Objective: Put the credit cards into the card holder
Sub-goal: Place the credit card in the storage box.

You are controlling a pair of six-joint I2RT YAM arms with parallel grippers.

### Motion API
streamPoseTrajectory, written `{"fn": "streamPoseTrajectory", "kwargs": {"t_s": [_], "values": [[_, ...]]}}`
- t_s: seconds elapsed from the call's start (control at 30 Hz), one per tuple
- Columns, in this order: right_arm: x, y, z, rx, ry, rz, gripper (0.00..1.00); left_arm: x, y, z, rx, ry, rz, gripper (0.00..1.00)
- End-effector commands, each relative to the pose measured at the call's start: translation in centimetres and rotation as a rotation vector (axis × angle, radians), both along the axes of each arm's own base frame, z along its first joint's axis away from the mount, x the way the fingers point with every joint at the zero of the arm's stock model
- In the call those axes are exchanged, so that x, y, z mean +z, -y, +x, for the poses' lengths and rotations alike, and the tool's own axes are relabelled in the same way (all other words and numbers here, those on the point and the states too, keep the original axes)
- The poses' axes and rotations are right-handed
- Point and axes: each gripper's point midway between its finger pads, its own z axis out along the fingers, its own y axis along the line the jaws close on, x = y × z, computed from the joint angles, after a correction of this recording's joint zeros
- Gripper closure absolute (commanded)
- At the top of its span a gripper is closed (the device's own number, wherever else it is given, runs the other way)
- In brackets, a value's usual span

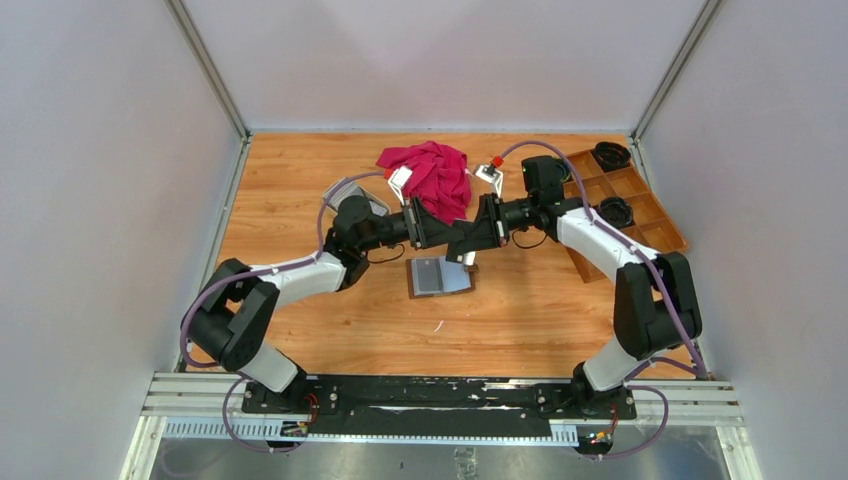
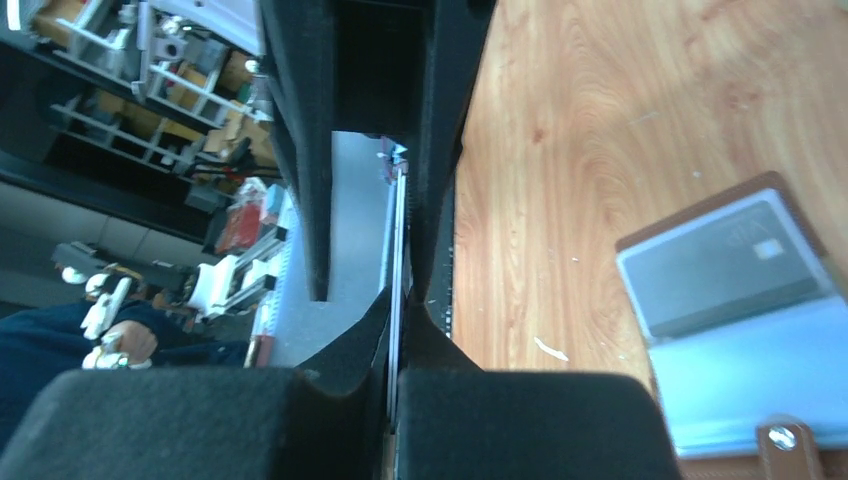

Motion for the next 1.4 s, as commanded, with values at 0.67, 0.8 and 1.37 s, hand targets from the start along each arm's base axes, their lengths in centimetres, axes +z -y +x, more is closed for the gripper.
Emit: {"fn": "streamPoseTrajectory", "kwargs": {"t_s": [0.67, 0.8, 1.37], "values": [[-3.1, 0.6, 3.1, -0.246, 0.112, -0.255, 1.0, 1.0, 1.7, 0.0, -0.001, 0.102, 0.043, 0.99], [-2.0, 0.3, 1.9, -0.165, 0.118, -0.176, 0.88, 1.6, 1.5, -0.1, 0.011, 0.115, 0.029, 1.0], [2.5, 0.6, -1.4, 0.04, 0.135, 0.069, 0.71, 3.4, -0.8, -0.4, 0.018, 0.106, -0.118, 1.0]]}}
